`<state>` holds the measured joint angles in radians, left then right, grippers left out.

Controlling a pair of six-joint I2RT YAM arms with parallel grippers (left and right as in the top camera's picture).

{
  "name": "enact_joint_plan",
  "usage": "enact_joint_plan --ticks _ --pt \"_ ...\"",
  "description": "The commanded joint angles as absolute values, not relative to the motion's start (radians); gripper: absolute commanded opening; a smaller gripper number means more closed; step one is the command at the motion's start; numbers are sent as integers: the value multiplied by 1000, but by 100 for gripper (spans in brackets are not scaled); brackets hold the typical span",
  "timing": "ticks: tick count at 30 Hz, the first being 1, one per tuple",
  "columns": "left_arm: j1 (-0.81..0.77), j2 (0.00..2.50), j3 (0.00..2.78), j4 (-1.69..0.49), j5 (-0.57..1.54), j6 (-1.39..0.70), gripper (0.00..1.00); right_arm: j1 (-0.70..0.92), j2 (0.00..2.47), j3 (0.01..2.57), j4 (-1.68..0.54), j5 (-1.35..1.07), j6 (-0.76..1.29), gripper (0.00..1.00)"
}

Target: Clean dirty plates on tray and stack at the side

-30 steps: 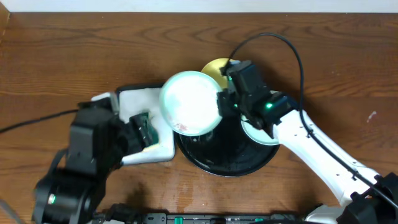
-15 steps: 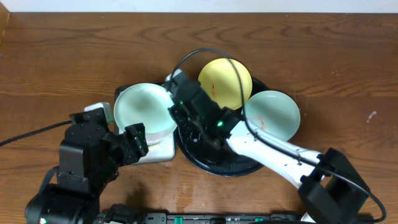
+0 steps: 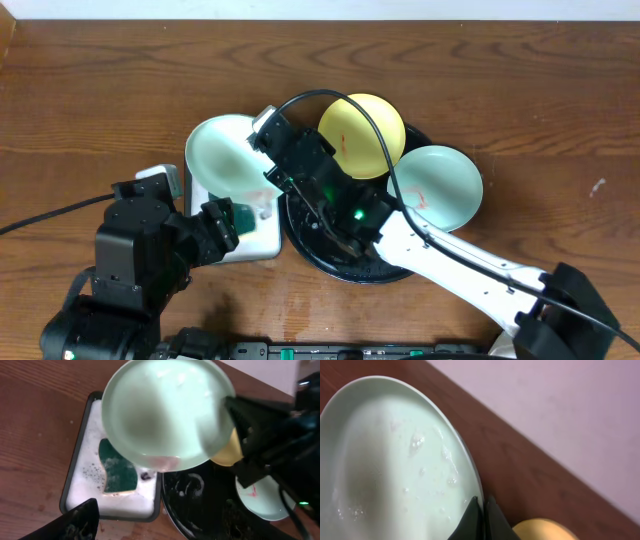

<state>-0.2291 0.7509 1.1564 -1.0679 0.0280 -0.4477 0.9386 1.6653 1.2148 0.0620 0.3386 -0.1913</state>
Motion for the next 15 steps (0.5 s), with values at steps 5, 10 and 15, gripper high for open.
enact_joint_plan --ticks 5,10,15 --pt "-223 751 1169 -1070 38 -442 79 997 1616 1230 112 461 -465 1" --pt "-223 751 1169 -1070 38 -442 80 1044 1616 1230 151 558 -518 1" --pt "-223 751 1169 -1070 38 -442 80 1065 1616 1230 163 606 -541 1"
